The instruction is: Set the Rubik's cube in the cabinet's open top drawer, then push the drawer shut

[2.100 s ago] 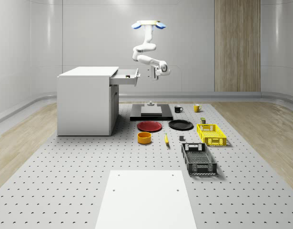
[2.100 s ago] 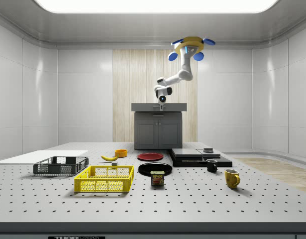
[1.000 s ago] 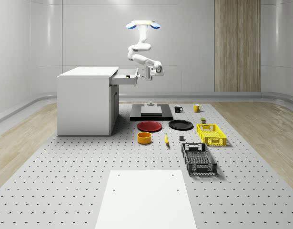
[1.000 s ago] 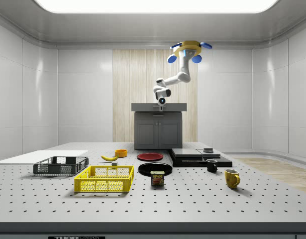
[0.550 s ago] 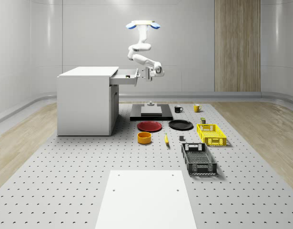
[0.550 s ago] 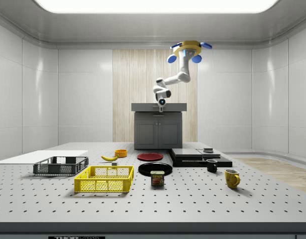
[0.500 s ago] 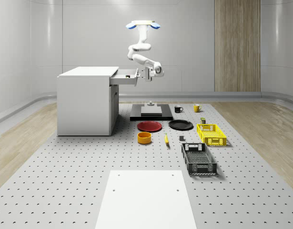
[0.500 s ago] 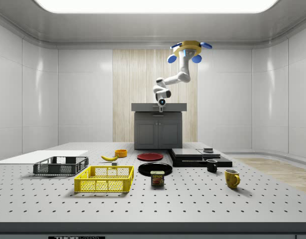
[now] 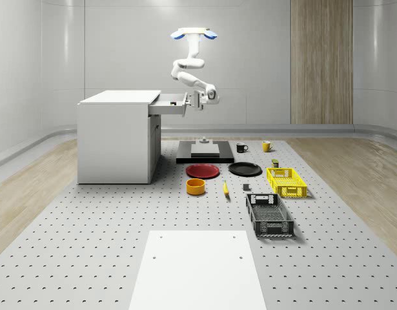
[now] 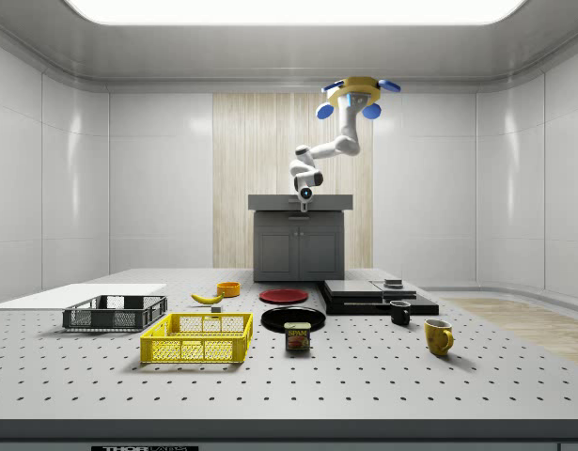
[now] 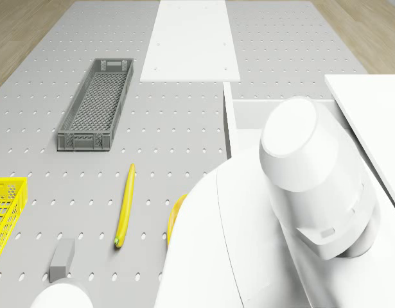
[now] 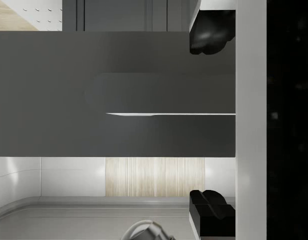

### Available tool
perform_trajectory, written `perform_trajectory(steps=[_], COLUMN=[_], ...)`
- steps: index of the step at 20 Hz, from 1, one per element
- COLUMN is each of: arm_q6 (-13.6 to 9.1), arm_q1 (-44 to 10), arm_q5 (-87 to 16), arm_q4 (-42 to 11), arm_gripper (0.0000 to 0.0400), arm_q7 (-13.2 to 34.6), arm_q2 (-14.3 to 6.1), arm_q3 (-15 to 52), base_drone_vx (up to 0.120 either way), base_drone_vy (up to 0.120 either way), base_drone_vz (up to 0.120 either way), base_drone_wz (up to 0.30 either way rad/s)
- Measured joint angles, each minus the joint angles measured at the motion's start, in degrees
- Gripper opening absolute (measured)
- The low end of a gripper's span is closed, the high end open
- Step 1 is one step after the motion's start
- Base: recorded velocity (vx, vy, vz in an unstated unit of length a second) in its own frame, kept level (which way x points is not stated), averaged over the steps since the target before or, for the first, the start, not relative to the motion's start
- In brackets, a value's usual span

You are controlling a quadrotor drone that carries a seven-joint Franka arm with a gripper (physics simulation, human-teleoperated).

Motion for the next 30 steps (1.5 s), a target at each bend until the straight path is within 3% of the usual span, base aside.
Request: perform_trajectory(steps=[19, 30], arm_q6=[2.4, 3.3], arm_q1=[5.5, 13.7], arm_q5=[-5.9, -16.3], arm_q4=[-3.9, -7.9], arm_gripper=[0.0400, 0.0399], arm_q7=[-4.0, -10.8], arm_q2=[-3.6, -5.8], arm_q3=[-2.7, -5.0], base_drone_vx=[0.000, 0.000], base_drone_vy=[0.000, 0.000], base_drone_vz=[0.000, 0.000], base_drone_wz=[0.000, 0.000])
